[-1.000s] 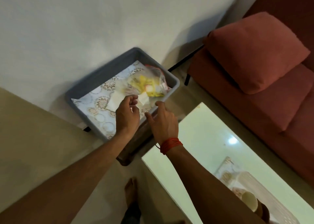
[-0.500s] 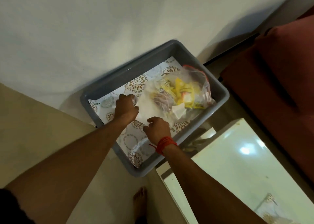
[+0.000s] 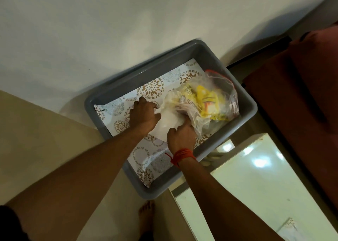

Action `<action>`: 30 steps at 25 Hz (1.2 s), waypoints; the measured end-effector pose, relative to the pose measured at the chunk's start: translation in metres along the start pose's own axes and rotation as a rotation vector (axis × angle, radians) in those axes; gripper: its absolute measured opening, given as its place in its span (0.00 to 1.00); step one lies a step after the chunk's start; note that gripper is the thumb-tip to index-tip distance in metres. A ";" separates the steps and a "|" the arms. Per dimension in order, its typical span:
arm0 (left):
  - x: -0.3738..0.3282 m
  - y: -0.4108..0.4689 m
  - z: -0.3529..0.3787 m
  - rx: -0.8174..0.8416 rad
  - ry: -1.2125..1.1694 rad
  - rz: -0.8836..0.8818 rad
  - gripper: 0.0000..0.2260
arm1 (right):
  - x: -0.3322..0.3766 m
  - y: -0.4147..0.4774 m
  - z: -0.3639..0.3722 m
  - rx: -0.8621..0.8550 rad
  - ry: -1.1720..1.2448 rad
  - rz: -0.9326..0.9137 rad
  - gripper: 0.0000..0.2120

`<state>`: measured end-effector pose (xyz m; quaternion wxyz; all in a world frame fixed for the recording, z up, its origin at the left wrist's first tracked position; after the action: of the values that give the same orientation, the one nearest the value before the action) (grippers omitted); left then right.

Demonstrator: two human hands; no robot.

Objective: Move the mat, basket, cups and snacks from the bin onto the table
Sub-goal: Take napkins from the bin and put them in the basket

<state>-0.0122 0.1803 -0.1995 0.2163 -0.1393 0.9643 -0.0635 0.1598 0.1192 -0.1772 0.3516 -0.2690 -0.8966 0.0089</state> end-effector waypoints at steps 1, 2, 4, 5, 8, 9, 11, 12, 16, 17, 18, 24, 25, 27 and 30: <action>0.001 -0.002 -0.003 0.012 -0.060 0.021 0.18 | -0.001 0.001 0.001 -0.007 -0.026 0.007 0.33; 0.005 -0.004 -0.005 0.033 -0.128 0.023 0.17 | -0.003 0.000 0.001 -0.016 -0.054 0.016 0.34; 0.020 -0.009 -0.007 0.096 -0.190 -0.009 0.13 | -0.006 -0.003 0.004 -0.021 -0.126 0.025 0.36; 0.029 -0.011 -0.007 0.130 -0.187 -0.026 0.12 | -0.006 -0.005 0.006 -0.018 -0.169 0.020 0.37; 0.045 -0.012 -0.005 0.210 -0.166 -0.072 0.20 | -0.004 -0.009 0.011 -0.045 -0.248 -0.007 0.40; 0.047 -0.011 -0.005 0.228 -0.156 -0.072 0.25 | -0.004 -0.009 0.012 -0.056 -0.248 -0.017 0.40; 0.046 -0.009 -0.003 0.249 -0.155 -0.061 0.31 | -0.003 -0.008 0.018 -0.050 -0.228 -0.045 0.41; 0.046 -0.009 -0.002 0.254 -0.160 -0.066 0.32 | -0.001 -0.008 0.023 -0.032 -0.204 -0.053 0.42; 0.046 -0.012 0.006 0.260 -0.195 -0.087 0.31 | -0.005 -0.005 0.039 0.040 -0.034 0.071 0.37; 0.044 -0.013 0.006 0.254 -0.201 -0.072 0.30 | -0.003 -0.005 0.040 0.048 -0.040 0.067 0.34; 0.042 -0.013 0.006 0.250 -0.206 -0.057 0.28 | 0.001 -0.004 0.038 0.047 -0.074 0.028 0.34; 0.039 -0.009 -0.004 0.251 -0.319 0.015 0.20 | 0.042 -0.006 0.022 0.060 -0.212 -0.408 0.50; 0.038 -0.009 -0.006 0.260 -0.337 0.035 0.20 | 0.046 -0.008 0.025 0.126 -0.177 -0.435 0.51; 0.036 -0.009 -0.009 0.265 -0.357 0.072 0.20 | 0.048 -0.006 0.028 0.254 -0.037 -0.404 0.46; 0.032 -0.011 -0.015 0.255 -0.459 0.046 0.21 | 0.047 0.005 0.011 0.228 0.051 -0.328 0.22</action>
<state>-0.0442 0.1607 -0.1966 0.4465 -0.1000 0.8771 -0.1463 0.1263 0.1482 -0.1570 0.3993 -0.0780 -0.9123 0.0460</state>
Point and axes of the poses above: each hand's wrist, its own y-axis towards the middle knuckle, its own z-axis out of the palm, x = y × z, the point moved 10 cm from there along y, towards the middle knuckle, and after that the axes turned 12 degrees about -x, right-handed, at the moved point
